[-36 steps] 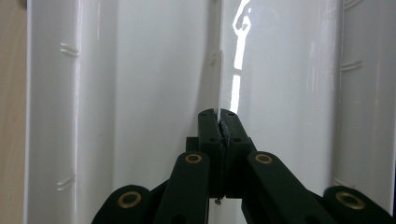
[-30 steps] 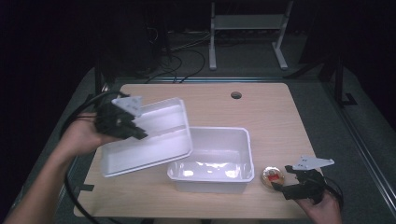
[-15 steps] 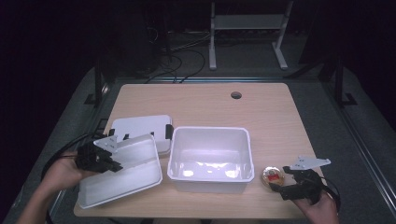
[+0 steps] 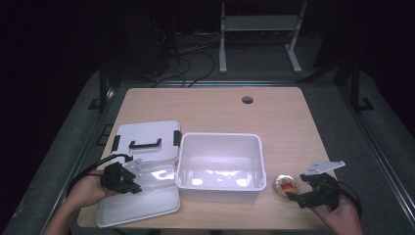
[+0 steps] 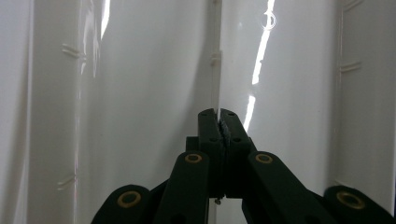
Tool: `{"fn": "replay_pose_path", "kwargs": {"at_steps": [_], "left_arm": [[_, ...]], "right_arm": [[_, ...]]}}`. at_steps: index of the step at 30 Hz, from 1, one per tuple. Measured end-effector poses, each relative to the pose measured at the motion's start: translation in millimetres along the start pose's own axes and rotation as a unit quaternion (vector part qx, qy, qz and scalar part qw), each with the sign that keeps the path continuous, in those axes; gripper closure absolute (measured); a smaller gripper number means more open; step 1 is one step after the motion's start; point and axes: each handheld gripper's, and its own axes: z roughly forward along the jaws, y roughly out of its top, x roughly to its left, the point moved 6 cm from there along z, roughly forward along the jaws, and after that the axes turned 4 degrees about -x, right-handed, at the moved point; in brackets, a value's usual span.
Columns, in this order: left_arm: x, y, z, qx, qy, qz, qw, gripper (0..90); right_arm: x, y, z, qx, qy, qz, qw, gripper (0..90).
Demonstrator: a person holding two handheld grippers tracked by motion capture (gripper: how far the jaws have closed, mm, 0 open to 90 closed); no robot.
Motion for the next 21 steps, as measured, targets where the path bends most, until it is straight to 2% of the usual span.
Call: {"fn": "replay_pose_path", "kwargs": {"at_steps": [3,7,12,13,15,16,17,18,19,20,21], "left_arm": [[0.2,0.9,3.3,0.004,-0.006,0.007,0.9999,89.6],[2.3,0.8,11.5,0.021,-0.008,0.017,0.9996,89.3],[5.2,-0.6,13.0,0.012,-0.012,0.012,0.9998,89.1],[5.2,-1.0,12.9,0.011,-0.011,0.011,0.9998,88.2],[5.0,-1.5,12.1,0.008,-0.009,0.009,0.9999,78.2],[4.1,-1.2,9.4,-0.005,-0.010,0.008,0.9999,71.6],[3.6,0.2,2.5,-0.029,-0.001,0.006,0.9995,66.7],[2.8,1.8,-3.0,-0.046,0.007,0.000,0.9989,64.8],[1.7,3.6,-7.8,-0.060,0.016,0.001,0.9981,61.1],[1.7,3.6,-7.8,-0.060,0.016,0.001,0.9981,58.0],[-1.8,8.4,-16.8,-0.090,0.033,0.004,0.9954,56.5]], "right_arm": [[-3.3,0.0,-2.1,0.013,-0.001,0.000,0.9999,15.3],[-5.1,2.8,-0.1,0.032,0.004,-0.013,0.9994,15.3],[-3.3,7.9,7.7,0.058,0.011,-0.027,0.9979,15.3],[-2.9,8.9,8.9,0.064,0.012,-0.028,0.9975,15.3],[-2.7,9.8,9.5,0.067,0.012,-0.029,0.9972,15.3],[-2.4,12.7,10.4,0.066,0.012,-0.031,0.9972,15.2],[-1.9,13.3,11.1,0.068,0.014,-0.031,0.9971,15.2],[-1.7,13.2,11.8,0.071,0.013,-0.031,0.9969,15.2],[-1.6,12.9,13.2,0.077,0.013,-0.032,0.9964,15.2],[-1.7,12.4,14.4,0.083,0.013,-0.035,0.9958,15.2],[-1.3,12.0,15.8,0.093,0.013,-0.034,0.9950,15.2]]}}
